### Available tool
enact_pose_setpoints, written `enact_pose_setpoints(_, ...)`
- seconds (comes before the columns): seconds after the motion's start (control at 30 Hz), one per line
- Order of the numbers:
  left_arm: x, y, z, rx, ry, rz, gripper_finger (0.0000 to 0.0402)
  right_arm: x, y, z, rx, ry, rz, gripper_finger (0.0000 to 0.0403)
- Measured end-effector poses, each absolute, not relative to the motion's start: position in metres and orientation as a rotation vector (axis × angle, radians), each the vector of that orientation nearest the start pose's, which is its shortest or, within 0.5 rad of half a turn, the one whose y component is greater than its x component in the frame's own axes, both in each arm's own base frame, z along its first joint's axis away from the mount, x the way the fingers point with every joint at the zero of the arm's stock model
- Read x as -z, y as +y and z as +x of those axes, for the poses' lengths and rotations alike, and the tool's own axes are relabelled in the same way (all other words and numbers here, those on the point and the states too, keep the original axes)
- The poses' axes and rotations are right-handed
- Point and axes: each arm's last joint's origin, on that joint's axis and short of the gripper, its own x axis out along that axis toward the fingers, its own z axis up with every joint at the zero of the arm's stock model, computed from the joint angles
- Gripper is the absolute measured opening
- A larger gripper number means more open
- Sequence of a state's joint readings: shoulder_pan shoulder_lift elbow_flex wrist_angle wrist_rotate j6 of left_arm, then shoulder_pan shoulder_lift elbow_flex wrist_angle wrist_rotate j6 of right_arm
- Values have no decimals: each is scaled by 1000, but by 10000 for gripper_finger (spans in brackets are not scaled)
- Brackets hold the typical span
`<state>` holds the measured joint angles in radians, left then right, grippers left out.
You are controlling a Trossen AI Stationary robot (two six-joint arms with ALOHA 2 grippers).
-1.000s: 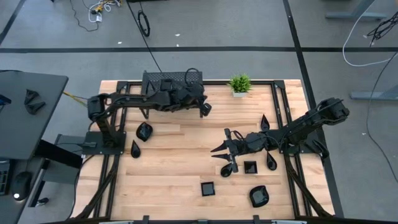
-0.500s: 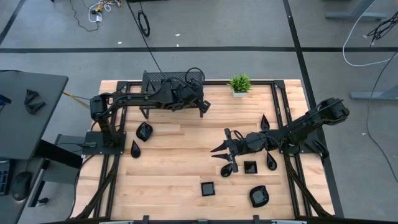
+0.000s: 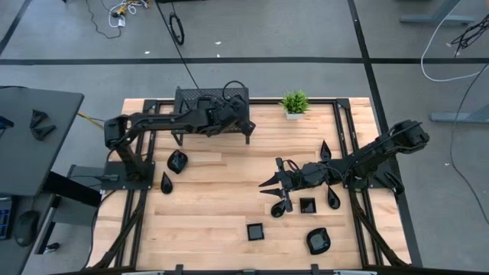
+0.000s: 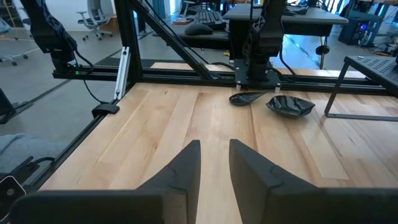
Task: Pick & Place Mini shaped plates
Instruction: Stack the black drop shaped plate on top of the black drop shaped plates on the shelf
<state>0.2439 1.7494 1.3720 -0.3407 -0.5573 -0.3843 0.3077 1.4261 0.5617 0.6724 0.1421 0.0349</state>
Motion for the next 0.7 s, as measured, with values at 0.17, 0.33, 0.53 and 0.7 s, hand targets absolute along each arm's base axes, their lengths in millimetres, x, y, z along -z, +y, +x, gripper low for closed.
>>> enact_pose_setpoints(0.17, -297, 86, 359, -831, 532, -199, 8, -199, 81, 269, -161, 191, -6, 86)
enact_pose_setpoints(0.33, -319, 51, 335, -833, 594, -46, 9, -199, 81, 269, -160, 195, 3, 86)
enact_pose_setpoints(0.53, -307, 10, 295, -847, 721, 83, 8, -198, 81, 269, -160, 202, 7, 86)
enact_pose_setpoints(0.7, -275, -28, 266, -767, 722, 34, 12, -197, 81, 269, -158, 208, 24, 86)
